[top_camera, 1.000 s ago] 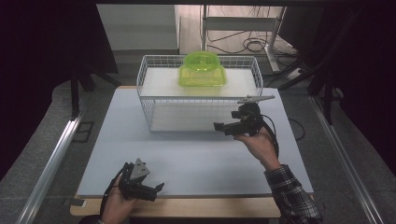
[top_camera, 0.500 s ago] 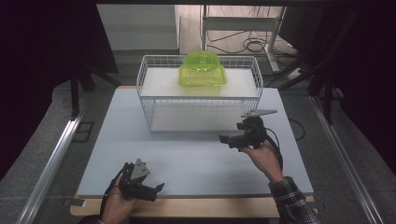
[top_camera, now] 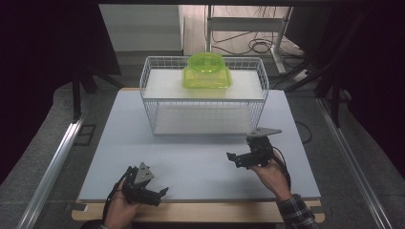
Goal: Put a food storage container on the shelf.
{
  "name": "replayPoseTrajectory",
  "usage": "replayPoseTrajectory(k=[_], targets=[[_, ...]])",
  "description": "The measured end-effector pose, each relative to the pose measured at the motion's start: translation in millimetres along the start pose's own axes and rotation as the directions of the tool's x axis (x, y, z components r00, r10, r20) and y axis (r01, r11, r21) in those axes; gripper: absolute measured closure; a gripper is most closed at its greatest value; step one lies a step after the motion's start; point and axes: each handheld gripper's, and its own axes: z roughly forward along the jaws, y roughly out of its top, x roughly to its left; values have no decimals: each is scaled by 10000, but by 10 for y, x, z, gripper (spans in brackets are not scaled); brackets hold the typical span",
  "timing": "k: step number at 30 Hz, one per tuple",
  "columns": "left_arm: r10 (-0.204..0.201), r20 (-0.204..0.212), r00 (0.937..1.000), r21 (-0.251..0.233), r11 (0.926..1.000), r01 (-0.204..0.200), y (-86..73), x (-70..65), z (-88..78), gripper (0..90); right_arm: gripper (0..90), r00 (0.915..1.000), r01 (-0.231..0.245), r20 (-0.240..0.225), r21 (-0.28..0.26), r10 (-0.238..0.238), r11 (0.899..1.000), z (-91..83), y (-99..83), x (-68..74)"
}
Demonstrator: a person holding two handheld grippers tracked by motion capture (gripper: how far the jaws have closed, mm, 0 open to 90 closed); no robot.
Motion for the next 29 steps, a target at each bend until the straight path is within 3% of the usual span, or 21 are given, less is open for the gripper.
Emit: replayPoseTrajectory(k=[17,26,29], targets=[[-62,-55,10000,-32,10000,62,4,-13,7,8,3,9984,197,512,511,-223,9985,87,-475,9],[-172,-123,9998,26,9998,172,5,-10,6,7,2,9973,192,692,1001,-262,9948,166,-618,7],[-224,-354,9991,129,9997,229,13,-12,16,7,2,9969,176,744,1092,-258,9939,181,-636,-6]])
